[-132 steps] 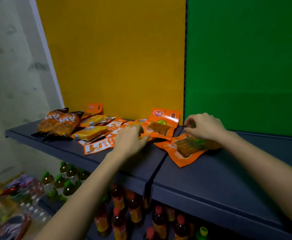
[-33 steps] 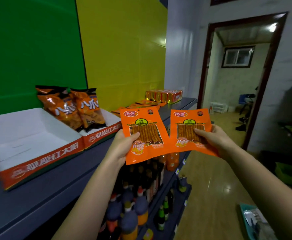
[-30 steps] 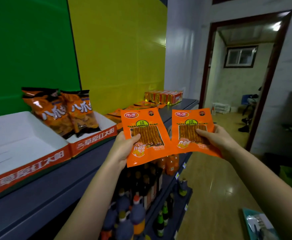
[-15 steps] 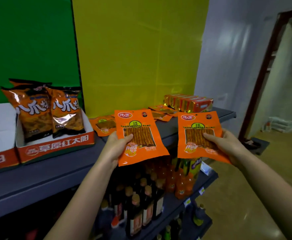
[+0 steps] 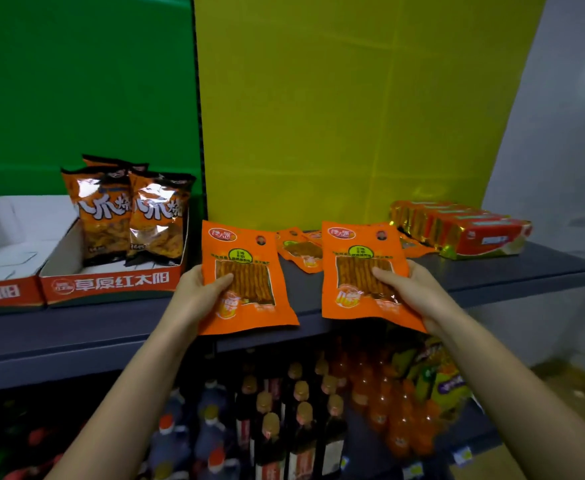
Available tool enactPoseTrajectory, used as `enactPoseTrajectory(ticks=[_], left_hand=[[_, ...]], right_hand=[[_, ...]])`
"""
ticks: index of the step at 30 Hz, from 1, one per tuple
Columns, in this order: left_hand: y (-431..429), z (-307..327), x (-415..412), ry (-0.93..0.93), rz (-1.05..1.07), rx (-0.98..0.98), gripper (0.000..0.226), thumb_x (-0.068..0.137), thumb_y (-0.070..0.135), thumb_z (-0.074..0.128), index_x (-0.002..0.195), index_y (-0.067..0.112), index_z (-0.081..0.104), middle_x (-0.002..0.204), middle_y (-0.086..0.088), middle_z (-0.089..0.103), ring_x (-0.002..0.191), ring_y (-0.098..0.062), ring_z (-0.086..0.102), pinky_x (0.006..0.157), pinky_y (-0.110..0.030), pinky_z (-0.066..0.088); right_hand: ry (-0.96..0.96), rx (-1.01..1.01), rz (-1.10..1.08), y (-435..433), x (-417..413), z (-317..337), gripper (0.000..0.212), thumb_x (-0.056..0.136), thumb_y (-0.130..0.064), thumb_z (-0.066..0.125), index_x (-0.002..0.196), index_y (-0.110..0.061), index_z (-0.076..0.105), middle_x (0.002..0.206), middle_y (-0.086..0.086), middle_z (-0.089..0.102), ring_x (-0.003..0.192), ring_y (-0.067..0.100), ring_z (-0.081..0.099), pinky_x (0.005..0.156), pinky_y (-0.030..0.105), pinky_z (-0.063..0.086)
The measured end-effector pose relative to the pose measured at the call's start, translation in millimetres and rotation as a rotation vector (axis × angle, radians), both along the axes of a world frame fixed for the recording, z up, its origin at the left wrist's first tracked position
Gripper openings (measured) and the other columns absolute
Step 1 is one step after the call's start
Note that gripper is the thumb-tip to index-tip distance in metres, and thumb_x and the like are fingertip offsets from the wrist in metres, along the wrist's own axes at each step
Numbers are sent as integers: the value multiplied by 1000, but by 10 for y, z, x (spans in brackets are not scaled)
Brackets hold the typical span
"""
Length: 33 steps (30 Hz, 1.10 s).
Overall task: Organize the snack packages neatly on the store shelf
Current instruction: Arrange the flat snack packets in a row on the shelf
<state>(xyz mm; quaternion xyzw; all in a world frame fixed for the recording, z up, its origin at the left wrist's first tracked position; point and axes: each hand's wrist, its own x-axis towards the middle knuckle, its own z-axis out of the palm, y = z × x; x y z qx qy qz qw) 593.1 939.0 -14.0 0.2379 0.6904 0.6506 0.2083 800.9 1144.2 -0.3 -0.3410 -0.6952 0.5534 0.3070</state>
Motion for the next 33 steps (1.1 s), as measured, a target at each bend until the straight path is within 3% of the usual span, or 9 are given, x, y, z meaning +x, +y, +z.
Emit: enactPoseTrajectory(ticks=[4,7,10,14,18,21,26,29,33], left_hand=[[139,-48,-133,82,79,-48,24,92,15,57,115,11,54,104,-11,66,80,-18,63,68,-30,50],[219,-72,-218,153,105,-149,26,91,19,58,116,11,55,110,-11,66,93,-25,65,85,-41,52],[296,-81,-267,289,148,-281,33,89,24,61,118,10,52,119,-13,62,105,-29,61,95,-47,48],[401,-88,-285,436,209,-480,50,88,30,61,127,7,40,128,-16,55,115,-33,55,97,-43,45],[478,-136,-249,549,265,-554,56,89,29,60,133,5,34,133,-19,50,121,-34,50,97,-40,41],[510,-167,-210,630,334,-584,53,90,29,59,130,2,37,130,-20,51,121,-34,48,96,-40,41],[536,-213,-176,699,436,-636,54,90,30,58,131,1,38,126,-18,52,117,-32,49,95,-40,42],[555,-224,-159,729,468,-666,49,90,30,57,127,2,41,124,-17,53,115,-31,49,94,-39,43],[578,-202,-137,767,491,-748,44,92,34,53,124,4,43,125,-15,51,115,-29,49,93,-37,43]], right_hand=[[-31,38,94,206,-294,-47,30,87,-23,64,115,-18,55,109,6,66,90,18,65,70,28,50],[-87,104,117,330,-513,-57,29,85,-25,66,112,-18,58,112,6,67,99,23,65,91,41,51],[-162,206,117,433,-684,-85,28,84,-27,68,108,-20,55,117,6,65,107,25,61,98,46,47],[-278,339,134,499,-764,-130,17,86,-26,66,97,-20,54,116,9,63,109,26,59,93,35,45],[-452,566,97,638,-820,-265,49,86,-36,64,122,-7,51,128,10,52,119,26,50,96,35,41],[-429,655,105,677,-859,-339,48,88,-36,60,125,-8,48,130,9,50,124,24,44,100,33,37],[-509,725,242,656,-882,-383,55,98,-33,41,147,-12,26,153,4,31,140,21,28,111,32,27],[-552,757,248,650,-926,-439,50,100,-33,34,145,-10,30,156,5,25,143,21,23,113,34,23],[-544,765,209,616,-994,-500,43,99,-31,34,132,-5,44,146,10,39,135,26,34,109,39,32]])
